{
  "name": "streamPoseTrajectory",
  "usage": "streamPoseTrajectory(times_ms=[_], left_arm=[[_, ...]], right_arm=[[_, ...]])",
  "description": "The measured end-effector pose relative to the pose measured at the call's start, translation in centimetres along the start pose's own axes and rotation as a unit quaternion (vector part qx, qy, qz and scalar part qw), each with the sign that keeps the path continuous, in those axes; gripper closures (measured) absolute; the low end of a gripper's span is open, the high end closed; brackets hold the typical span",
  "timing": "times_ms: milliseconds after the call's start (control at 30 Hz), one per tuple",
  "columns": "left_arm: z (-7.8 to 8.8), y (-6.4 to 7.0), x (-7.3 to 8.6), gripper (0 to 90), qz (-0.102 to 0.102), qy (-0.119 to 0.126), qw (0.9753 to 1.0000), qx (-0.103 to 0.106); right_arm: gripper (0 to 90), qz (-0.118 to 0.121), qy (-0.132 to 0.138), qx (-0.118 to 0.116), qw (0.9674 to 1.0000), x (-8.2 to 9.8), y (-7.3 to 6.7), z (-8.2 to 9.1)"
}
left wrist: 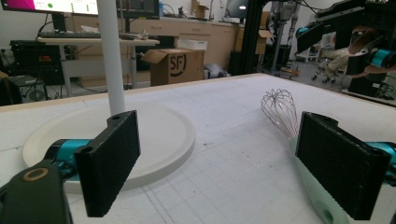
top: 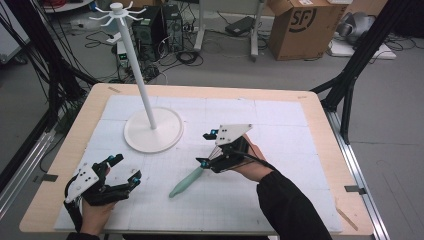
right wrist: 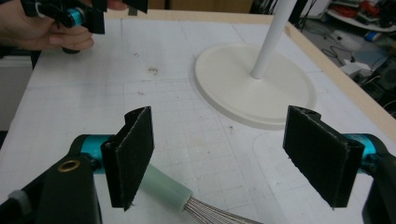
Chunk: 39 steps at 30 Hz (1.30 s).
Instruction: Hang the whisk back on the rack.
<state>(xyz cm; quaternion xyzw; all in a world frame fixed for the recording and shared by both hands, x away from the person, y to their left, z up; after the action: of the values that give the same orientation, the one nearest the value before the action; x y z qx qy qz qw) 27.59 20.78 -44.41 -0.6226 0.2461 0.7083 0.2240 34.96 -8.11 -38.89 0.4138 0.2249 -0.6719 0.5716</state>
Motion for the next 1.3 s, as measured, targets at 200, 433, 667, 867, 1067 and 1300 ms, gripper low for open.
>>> streamPoseTrajectory(times_ms=[200,433,667,867,1067,1300], left_arm=[[-0.2,-0.1,0.0,14.8,0.001,-0.003,1.0,-0.004],[-0.1,-0.1,0.0,14.8,0.004,-0.001,1.0,-0.004],[-0.1,-0.1,0.0,14.8,0.004,-0.001,1.0,-0.002],[-0.1,0.0,-0.1,14.9,0.003,0.0,1.0,0.001],[-0.1,0.0,-0.1,14.8,0.005,0.002,1.0,0.001],[-0.1,0.0,-0.1,14.9,0.006,0.002,1.0,0.002]], right_arm=[[25.1,0.021,-0.05,-0.043,0.9976,0.2,-0.8,-2.2],[29.5,0.064,-0.123,-0.091,0.9862,0.6,-2.0,-4.6],[30.6,0.088,-0.169,-0.125,0.9738,0.9,-2.5,-5.4],[34.5,0.129,-0.224,-0.153,0.9538,1.9,-3.0,-6.5],[35.1,0.144,-0.268,-0.156,0.9398,3.4,-2.5,-7.3],[35.8,0.148,-0.288,-0.165,0.9317,4.2,-2.4,-7.8]])
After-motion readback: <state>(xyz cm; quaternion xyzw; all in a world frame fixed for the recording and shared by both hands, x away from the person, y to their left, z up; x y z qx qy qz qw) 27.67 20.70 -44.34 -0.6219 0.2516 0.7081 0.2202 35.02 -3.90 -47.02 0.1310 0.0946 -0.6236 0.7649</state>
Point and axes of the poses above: each handheld gripper's, and its own axes: z roughly backward along the jaws, x roughly out of its underside, y roughly to its right, the point moved 6 cm from there along -z, roughly forward along the jaws, and after that the axes turned 4 degrees about -y, right-handed, at the moved point
